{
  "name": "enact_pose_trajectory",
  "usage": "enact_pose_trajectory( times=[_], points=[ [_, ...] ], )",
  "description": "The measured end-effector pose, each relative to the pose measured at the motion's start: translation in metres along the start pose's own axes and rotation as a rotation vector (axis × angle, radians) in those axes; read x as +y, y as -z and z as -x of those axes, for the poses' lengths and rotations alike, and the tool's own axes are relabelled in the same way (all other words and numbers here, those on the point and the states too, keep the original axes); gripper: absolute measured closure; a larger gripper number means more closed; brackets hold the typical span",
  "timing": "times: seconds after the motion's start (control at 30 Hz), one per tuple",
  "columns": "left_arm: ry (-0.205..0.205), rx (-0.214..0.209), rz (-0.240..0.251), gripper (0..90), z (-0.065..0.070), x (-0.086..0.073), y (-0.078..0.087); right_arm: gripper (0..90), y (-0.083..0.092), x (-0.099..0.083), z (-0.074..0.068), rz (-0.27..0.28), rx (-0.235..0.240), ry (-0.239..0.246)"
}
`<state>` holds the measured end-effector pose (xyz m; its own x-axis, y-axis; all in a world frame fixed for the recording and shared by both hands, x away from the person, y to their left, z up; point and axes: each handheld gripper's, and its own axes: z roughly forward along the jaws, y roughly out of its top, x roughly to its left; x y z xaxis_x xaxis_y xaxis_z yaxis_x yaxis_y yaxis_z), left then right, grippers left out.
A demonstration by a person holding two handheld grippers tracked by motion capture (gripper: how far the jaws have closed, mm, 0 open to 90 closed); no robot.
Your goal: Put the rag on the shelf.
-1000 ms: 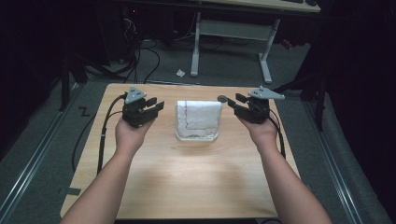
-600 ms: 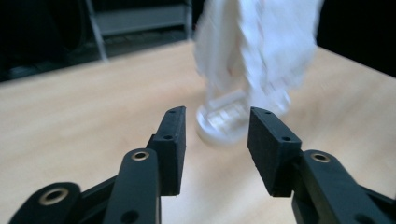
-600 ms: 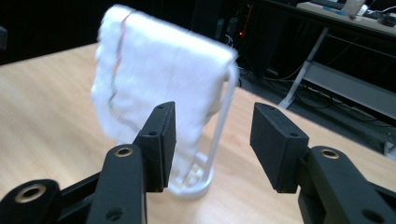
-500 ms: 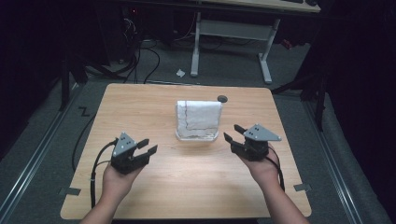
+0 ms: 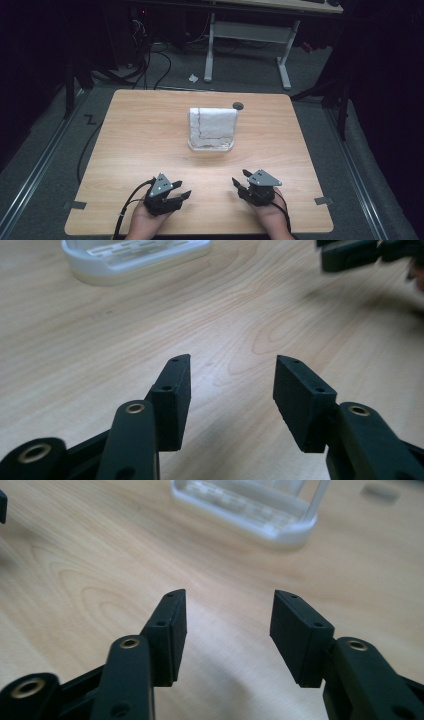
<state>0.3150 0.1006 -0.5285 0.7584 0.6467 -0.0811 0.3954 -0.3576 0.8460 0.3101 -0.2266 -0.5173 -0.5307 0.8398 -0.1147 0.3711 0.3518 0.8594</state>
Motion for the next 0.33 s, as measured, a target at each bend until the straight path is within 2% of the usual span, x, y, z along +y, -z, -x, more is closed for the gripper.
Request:
enact_pose_trajectory(
  times=[0.07, 0.1, 0.2, 0.33],
  points=[
    [0.015, 0.01, -0.012, 49.6, -0.008, -0.001, -0.001, 48.7, -0.001, 0.001, 0.007, 0.0, 0.009, -0.073],
    [0.031, 0.012, -0.01, 49.6, -0.013, -0.002, 0.0, 48.7, -0.002, 0.001, 0.009, -0.007, 0.009, -0.086],
    [0.066, 0.017, 0.01, 49.6, -0.021, -0.003, 0.006, 48.6, -0.006, -0.002, 0.01, -0.035, 0.007, -0.062],
    [0.086, 0.019, 0.005, 49.1, -0.024, -0.005, 0.005, 48.4, -0.008, -0.005, 0.014, -0.049, 0.027, -0.09]
  ],
)
